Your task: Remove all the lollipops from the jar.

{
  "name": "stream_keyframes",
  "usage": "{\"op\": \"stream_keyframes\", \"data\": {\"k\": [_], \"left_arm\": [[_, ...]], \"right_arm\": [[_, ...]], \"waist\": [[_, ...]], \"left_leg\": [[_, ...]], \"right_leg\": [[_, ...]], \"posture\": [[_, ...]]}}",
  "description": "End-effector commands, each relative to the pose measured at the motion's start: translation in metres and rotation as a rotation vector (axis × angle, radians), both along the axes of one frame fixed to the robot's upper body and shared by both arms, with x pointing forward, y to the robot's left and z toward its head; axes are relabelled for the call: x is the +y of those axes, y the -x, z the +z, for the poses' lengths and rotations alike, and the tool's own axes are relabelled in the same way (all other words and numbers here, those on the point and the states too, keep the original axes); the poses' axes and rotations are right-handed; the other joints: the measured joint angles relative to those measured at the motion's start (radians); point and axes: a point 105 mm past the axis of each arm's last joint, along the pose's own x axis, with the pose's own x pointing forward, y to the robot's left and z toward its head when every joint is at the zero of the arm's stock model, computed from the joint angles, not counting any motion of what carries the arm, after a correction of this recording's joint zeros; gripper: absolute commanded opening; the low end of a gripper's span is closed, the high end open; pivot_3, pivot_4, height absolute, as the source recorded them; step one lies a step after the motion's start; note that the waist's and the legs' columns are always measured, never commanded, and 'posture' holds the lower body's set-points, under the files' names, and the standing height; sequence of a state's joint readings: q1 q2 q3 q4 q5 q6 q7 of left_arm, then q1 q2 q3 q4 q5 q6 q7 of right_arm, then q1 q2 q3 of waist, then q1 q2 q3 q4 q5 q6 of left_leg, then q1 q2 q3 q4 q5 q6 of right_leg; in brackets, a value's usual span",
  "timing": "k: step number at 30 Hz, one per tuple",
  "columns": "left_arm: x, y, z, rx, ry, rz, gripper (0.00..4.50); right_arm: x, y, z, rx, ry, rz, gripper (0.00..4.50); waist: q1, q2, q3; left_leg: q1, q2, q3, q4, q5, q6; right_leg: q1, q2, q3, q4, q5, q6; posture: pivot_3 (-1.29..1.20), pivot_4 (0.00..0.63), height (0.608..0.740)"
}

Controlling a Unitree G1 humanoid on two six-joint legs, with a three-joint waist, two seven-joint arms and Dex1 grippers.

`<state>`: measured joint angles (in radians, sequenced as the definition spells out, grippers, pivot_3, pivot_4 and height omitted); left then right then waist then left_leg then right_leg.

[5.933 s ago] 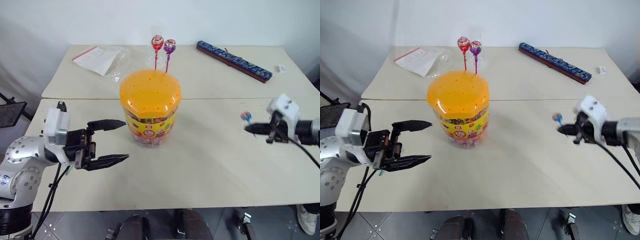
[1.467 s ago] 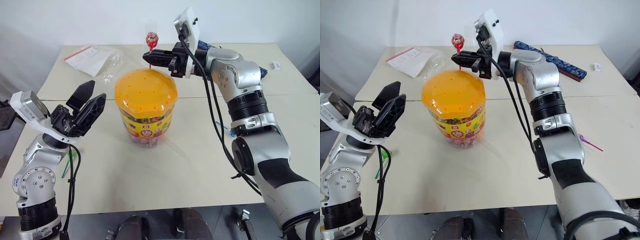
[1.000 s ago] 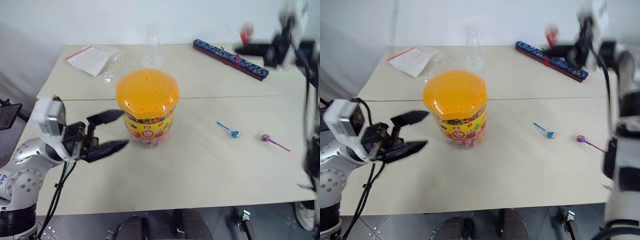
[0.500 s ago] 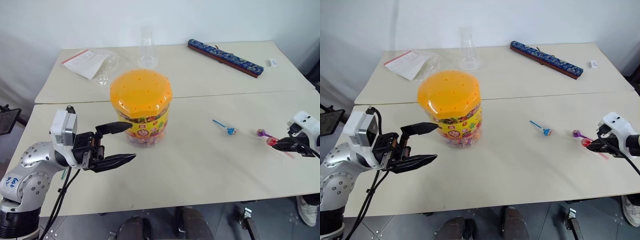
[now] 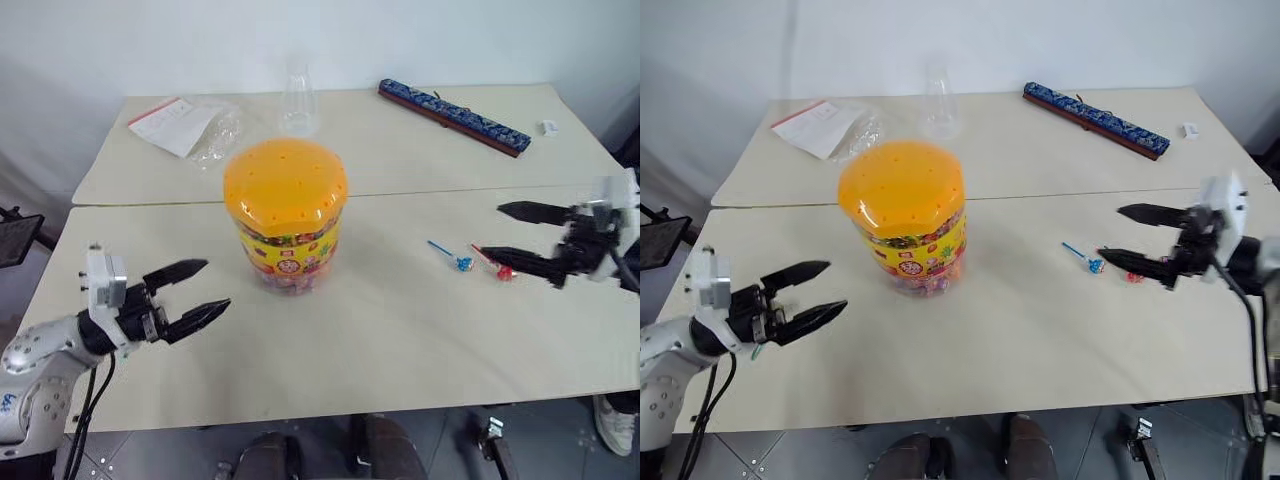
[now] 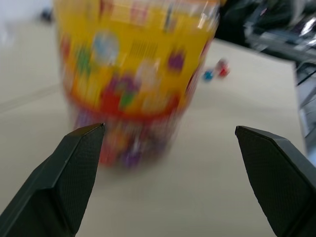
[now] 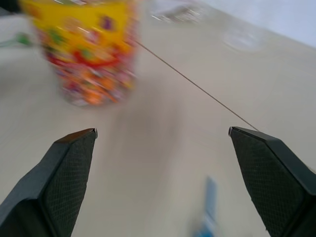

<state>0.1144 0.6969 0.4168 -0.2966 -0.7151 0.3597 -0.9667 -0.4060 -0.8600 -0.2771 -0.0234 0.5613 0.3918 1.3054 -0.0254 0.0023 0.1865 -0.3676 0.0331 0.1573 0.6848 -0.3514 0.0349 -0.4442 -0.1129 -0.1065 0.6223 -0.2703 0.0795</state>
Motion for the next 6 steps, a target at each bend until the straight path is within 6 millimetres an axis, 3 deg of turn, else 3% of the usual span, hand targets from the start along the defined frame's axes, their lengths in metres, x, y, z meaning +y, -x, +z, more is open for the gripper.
{"op": "stream_keyframes", "data": {"k": [1, 3, 6], "left_arm": [[0.004, 0.004, -0.007, -0.050, -0.080, 0.083, 4.50], [-0.001, 0.003, -0.010, -0.090, -0.107, 0.131, 4.50], [-0.009, 0.001, -0.007, -0.186, -0.127, 0.191, 4.50]], "right_arm": [[0.051, 0.019, -0.021, -0.065, 0.025, 0.230, 4.49], [0.064, 0.021, -0.037, -0.079, 0.018, 0.270, 4.49], [0.068, 0.022, -0.063, -0.105, 0.060, 0.289, 4.49]], "waist": [[0.003, -0.001, -0.001], [0.011, -0.002, -0.001], [0.025, -0.002, -0.001]], "left_leg": [[0.000, 0.000, -0.001, 0.000, -0.001, -0.001], [-0.001, 0.000, -0.003, 0.000, -0.001, -0.001], [-0.002, -0.003, -0.002, 0.000, -0.001, 0.001]], "right_leg": [[0.000, 0.000, 0.000, 0.000, 0.000, 0.000], [0.000, -0.001, -0.002, 0.000, 0.000, 0.000], [0.001, -0.001, -0.002, 0.000, 0.000, 0.001]], "posture": [[0.00, 0.150, 0.740], [0.00, 0.150, 0.740], [0.00, 0.150, 0.740]]}}
